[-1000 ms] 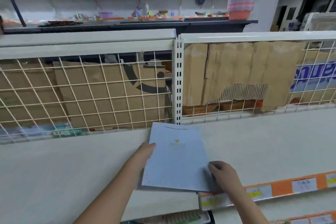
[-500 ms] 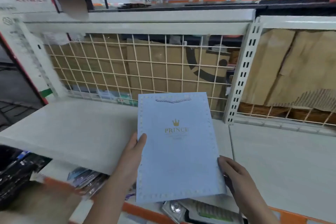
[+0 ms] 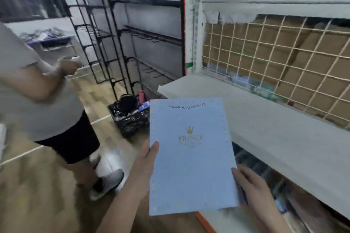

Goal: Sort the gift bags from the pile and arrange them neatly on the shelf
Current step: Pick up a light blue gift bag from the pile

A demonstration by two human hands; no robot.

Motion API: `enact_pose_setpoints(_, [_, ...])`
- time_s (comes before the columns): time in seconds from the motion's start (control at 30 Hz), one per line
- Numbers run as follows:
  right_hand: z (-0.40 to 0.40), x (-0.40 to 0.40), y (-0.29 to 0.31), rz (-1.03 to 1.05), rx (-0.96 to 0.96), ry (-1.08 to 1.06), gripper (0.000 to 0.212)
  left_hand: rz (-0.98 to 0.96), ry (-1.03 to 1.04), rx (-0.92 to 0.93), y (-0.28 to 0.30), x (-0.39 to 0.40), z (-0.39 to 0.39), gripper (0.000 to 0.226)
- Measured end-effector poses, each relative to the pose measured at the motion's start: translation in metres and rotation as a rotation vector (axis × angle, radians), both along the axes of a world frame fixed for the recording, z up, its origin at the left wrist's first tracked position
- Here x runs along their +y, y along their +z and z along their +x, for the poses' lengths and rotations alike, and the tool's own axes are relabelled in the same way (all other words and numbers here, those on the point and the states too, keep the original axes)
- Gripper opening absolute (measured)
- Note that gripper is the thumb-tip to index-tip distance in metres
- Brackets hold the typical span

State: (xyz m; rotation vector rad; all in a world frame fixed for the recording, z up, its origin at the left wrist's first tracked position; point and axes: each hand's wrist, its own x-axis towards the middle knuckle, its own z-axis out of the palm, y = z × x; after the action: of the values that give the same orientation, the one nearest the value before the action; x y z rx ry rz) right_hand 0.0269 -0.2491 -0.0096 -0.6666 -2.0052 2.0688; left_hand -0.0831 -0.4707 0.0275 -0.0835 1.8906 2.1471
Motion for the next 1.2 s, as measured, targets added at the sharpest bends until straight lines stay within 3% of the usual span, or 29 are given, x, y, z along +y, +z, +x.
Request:
enact_pose_setpoints(0.2, [-0.077,-0.139,-0.005,0.028,-0.033,0.287,0.02,-0.044,0.291,-0.04,-0.011,-0.161,-0.014,0.023])
enact_pose_setpoints(0.27, [-0.097,-0.183,-0.005,0.0,-0.022,0.386,0.019,-0.104,0.465,-0.054,-0.016,-0.208,-0.015,0.035])
enact_pose_setpoints(0.37, [-0.129,-0.248,-0.006,-0.001,-0.047,0.513,0.046,-0.08,0.597,-0.074,-0.018,-0.27,-0.011,0.026])
enact_pose_setpoints(0.47, [-0.161,-0.326,-0.009,0.015,-0.039,0.651,0.037,-0.111,0.731,-0.086,-0.025,-0.342,-0.008,0.024])
enact_pose_setpoints(0.53, [-0.189,-0.378,-0.015,0.002,-0.054,0.725,0.053,-0.124,0.833,-0.077,-0.032,-0.393,-0.016,0.023])
enact_pose_setpoints(0.63, [-0.231,-0.463,-0.022,-0.006,-0.067,0.859,0.042,-0.164,0.981,-0.097,-0.037,-0.472,-0.033,0.03])
enact_pose_setpoints(0.7, [-0.26,-0.518,-0.028,0.05,-0.051,0.939,0.075,-0.112,1.053,-0.087,-0.036,-0.522,-0.045,0.033])
enact_pose_setpoints(0.73, [-0.274,-0.546,-0.029,0.043,-0.056,0.952,0.08,-0.09,1.086,-0.062,-0.036,-0.547,-0.05,0.033])
enact_pose_setpoints(0.83, [-0.314,-0.633,-0.03,0.114,-0.071,1.063,0.052,-0.082,1.184,-0.062,-0.036,-0.618,-0.056,0.047])
enact_pose_setpoints(0.93, [-0.338,-0.727,-0.023,0.074,-0.066,1.162,0.01,0.03,1.316,-0.042,-0.039,-0.687,-0.056,0.023])
enact_pose_setpoints(1.03, [-0.348,-0.827,-0.023,0.04,-0.036,1.222,0.029,0.051,1.446,-0.04,-0.043,-0.762,-0.056,0.019])
enact_pose_setpoints(1.2, [-0.355,-0.992,-0.044,-0.032,-0.034,1.294,0.015,0.024,1.598,-0.055,-0.047,-0.904,-0.049,0.037])
